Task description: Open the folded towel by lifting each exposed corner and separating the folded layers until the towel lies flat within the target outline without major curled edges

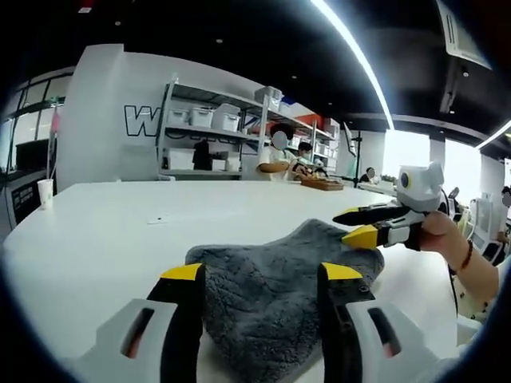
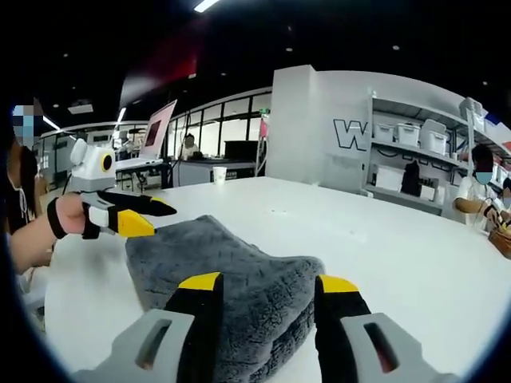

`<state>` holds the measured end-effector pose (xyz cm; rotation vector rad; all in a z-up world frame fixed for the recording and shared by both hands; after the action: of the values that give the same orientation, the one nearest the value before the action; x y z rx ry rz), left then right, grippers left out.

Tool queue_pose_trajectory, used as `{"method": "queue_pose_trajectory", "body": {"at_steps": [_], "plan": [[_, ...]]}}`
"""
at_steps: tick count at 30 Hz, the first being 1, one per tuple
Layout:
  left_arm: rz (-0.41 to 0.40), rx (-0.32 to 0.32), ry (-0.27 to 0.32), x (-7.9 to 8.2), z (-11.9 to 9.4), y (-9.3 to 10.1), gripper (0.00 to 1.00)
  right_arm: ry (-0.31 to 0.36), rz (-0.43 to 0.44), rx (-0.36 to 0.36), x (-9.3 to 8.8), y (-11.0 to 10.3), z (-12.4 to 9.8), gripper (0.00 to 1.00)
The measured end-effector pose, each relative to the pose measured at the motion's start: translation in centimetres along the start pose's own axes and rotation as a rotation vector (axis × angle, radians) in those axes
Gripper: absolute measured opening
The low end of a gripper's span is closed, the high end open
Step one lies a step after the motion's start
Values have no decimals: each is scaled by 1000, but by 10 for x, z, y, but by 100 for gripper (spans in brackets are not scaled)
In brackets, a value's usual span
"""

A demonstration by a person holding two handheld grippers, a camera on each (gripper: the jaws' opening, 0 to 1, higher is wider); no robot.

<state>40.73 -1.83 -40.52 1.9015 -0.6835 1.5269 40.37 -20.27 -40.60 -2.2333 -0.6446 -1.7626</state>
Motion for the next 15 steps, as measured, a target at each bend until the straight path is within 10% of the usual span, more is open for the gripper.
{"method": "queue_pose_trajectory", "body": {"at_steps": [15], "plan": [[-14, 33, 9, 0, 4, -4, 54, 4, 12, -12, 0, 2, 5, 42]]}}
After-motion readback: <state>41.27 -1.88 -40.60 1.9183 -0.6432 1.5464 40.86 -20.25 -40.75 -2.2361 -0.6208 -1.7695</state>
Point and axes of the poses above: the point that each gripper's makers call its tool centre point, and the gripper's own axes: z roughly forward along the fingers, y roughly to its right, x roughly out of its top, the point moved 2 cm from there along -z, roughly backward along the fingers, and after that the axes turned 4 degrees about -x, right-handed, at the moved point
